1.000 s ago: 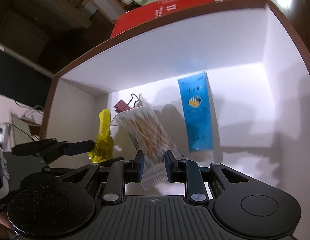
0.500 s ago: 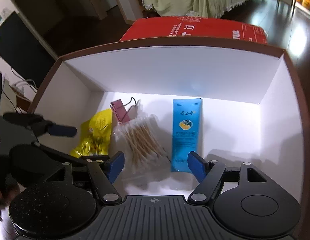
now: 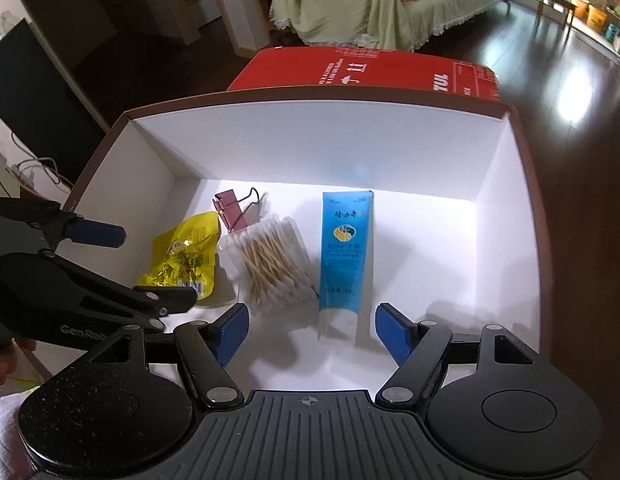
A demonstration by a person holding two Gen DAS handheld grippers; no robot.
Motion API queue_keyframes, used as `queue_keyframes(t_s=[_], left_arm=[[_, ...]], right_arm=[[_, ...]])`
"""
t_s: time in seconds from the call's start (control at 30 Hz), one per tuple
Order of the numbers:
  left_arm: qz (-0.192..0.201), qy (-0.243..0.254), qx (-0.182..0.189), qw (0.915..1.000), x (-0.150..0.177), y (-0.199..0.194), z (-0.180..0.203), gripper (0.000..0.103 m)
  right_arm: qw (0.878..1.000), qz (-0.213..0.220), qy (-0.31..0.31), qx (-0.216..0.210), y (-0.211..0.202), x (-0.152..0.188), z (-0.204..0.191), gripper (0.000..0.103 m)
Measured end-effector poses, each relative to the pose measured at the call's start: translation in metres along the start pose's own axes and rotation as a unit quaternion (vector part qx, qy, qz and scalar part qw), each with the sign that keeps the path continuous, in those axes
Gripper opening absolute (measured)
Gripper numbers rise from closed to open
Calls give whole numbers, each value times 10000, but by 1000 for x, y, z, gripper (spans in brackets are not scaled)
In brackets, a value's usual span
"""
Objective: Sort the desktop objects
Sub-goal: 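Open the left tool over the box while the right tool releases the swab bag inside, then withdraw both tools from the box and move the left tool to the green tea box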
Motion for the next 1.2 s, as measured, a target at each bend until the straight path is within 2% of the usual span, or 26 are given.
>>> queue_keyframes(t_s=[0.27, 0.5, 0.8, 0.93, 1.2], left_arm=[[279, 25, -69, 9996, 21, -31, 0, 90], [702, 39, 4, 9975, 47, -75, 0, 91], [1082, -23, 109, 9941, 112, -125, -12, 91], [1053, -85, 149, 9943, 145, -131, -16, 92], [743, -118, 290, 9967, 202, -119, -11, 92]], right_arm=[[9992, 356, 200, 52, -34, 23, -7, 73], [9958, 809, 416, 47, -76, 49, -18, 73], [9895, 1246, 735, 1, -128, 101, -33, 73], [9893, 1186, 850, 30, -134, 129, -39, 73], [9910, 718, 1121, 113, -119, 188, -50, 73]])
Point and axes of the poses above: each gripper's, at about its wrist camera, not at the fingertips, and y roughly the way its jaws point, z to its right, x to its underside, the point moved 1 cm from there along y, roughly the way its jaws point, and after that the axes turned 6 degrees about -z, right-handed, at the moved point
